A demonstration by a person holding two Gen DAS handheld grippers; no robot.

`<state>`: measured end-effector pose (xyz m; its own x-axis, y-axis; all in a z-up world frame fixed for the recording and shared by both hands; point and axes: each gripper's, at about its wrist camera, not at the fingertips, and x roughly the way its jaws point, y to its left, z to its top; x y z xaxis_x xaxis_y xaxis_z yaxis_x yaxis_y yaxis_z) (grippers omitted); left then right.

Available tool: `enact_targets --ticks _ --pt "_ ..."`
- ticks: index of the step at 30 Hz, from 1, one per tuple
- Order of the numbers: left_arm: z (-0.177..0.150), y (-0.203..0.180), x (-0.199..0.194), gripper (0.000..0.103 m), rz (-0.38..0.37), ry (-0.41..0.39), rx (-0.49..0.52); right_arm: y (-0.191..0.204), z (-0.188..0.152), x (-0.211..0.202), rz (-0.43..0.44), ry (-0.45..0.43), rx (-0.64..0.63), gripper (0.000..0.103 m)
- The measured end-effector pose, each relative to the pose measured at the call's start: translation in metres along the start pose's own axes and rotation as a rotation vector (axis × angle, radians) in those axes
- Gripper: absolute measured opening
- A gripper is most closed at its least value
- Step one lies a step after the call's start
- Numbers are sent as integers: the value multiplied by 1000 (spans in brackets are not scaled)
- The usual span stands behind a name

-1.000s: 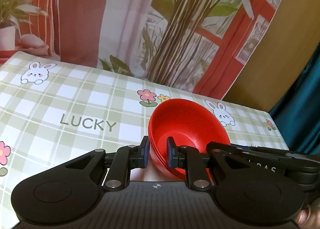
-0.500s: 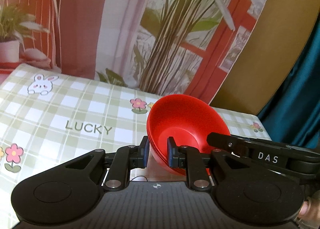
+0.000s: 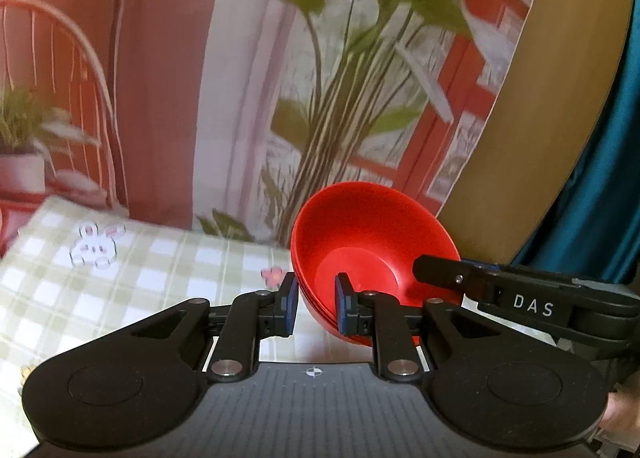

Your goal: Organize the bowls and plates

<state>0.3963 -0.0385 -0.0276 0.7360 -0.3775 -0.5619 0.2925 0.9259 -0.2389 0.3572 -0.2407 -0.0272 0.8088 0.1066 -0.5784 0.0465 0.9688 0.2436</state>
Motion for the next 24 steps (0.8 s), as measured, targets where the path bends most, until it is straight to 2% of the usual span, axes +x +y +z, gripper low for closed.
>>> enact_targets --ticks 5,12,17,24 --pt "16 -8 -29 21 3 -54 12 15 19 -25 23 -55 -30 17" --pt "23 -21 -73 21 17 -75 12 35 24 -65 45 -90 -38 17" --pt "13 -27 -113 21 13 -95 15 45 11 -102 76 -102 -27 17" --pt "-27 -26 -155 21 0 -83 -2 58 -30 -145 88 -78 -34 17"
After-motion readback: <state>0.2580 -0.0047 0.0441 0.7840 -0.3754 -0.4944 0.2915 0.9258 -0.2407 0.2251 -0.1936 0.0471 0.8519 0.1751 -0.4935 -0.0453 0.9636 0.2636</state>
